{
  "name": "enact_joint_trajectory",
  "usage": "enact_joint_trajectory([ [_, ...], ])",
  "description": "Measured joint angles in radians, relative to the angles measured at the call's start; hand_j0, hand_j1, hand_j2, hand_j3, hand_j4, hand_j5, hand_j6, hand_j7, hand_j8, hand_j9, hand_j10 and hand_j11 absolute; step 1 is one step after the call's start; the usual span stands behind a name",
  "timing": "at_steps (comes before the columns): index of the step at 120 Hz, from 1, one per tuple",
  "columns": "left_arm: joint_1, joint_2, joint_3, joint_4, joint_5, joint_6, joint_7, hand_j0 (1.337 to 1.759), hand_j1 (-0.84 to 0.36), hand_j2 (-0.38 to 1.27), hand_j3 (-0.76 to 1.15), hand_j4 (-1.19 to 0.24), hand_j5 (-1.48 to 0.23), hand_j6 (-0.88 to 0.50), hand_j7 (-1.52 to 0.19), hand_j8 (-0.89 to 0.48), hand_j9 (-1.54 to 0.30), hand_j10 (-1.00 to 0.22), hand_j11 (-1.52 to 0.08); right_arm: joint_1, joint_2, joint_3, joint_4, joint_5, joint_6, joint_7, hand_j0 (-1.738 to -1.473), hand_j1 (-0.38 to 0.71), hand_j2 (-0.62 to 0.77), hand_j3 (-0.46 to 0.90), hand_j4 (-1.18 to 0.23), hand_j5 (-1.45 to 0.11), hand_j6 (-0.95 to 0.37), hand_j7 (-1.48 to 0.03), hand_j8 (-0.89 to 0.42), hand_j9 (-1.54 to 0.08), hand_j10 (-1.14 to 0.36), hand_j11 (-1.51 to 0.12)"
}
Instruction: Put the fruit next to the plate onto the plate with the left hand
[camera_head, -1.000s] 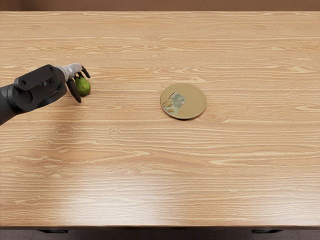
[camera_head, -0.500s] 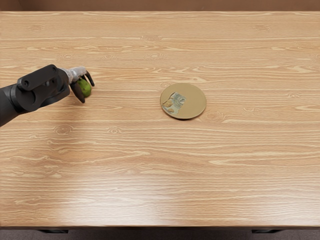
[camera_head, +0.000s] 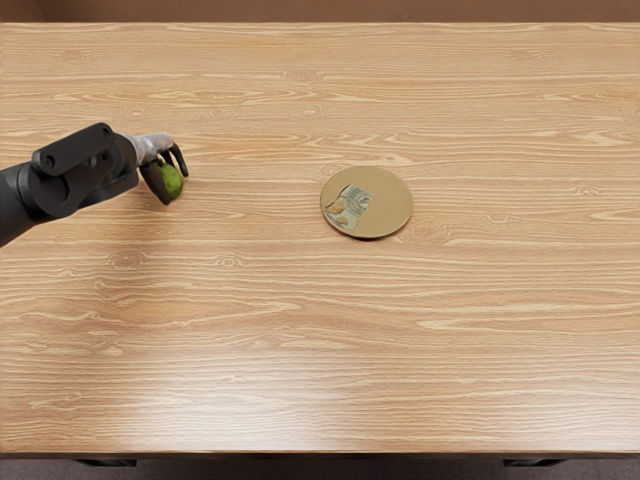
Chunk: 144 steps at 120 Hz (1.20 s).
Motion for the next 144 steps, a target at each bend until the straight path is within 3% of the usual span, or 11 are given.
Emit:
enact_joint_trajectory([
  [38,0.003,0.0,-0.001,0.0,0.002,-0.01,0.001,1.651,-0.24,0.13,0.0,-0.67,-0.82,-0.48,-0.84,-0.46,-0.88,-0.64,-0.88,0.0,0.0,0.0,0.0,0.0,0.0,0.0,-1.658,-0.31,-0.01,0.0,-0.03,-0.04,-0.03,-0.04,-0.03,-0.04,-0.03,-0.04],
  [92,-0.013,-0.001,-0.001,-0.001,-0.005,-0.054,0.001,1.651,-0.31,0.3,0.0,-0.72,-0.98,-0.39,-1.0,-0.41,-0.99,-0.71,-1.0,0.0,0.0,0.0,0.0,0.0,0.0,0.0,-1.658,-0.31,-0.01,0.0,-0.03,-0.04,-0.03,-0.04,-0.03,-0.04,-0.03,-0.04],
  [114,-0.062,-0.005,-0.003,-0.006,-0.037,-0.099,0.002,1.65,-0.33,0.37,0.0,-0.69,-1.03,-0.36,-1.03,-0.39,-1.01,-0.7,-1.01,-0.001,0.0,0.0,0.0,0.0,0.0,0.0,-1.658,-0.31,-0.01,0.0,-0.03,-0.04,-0.03,-0.04,-0.03,-0.04,-0.03,-0.04],
  [129,-0.089,-0.006,-0.004,-0.009,-0.069,-0.135,0.003,1.65,-0.31,0.32,0.0,-0.69,-1.03,-0.37,-1.04,-0.39,-1.02,-0.72,-1.02,-0.001,0.0,0.0,0.0,0.0,0.0,0.0,-1.658,-0.31,-0.01,0.0,-0.03,-0.04,-0.03,-0.04,-0.03,-0.04,-0.03,-0.04],
  [144,-0.11,-0.019,-0.005,-0.012,-0.093,-0.16,0.004,1.651,-0.32,0.41,0.0,-0.68,-1.04,-0.38,-1.04,-0.4,-1.03,-0.73,-1.03,0.0,0.0,0.0,0.0,0.0,0.0,0.0,-1.658,-0.31,-0.01,0.0,-0.03,-0.04,-0.03,-0.04,-0.03,-0.04,-0.03,-0.04],
])
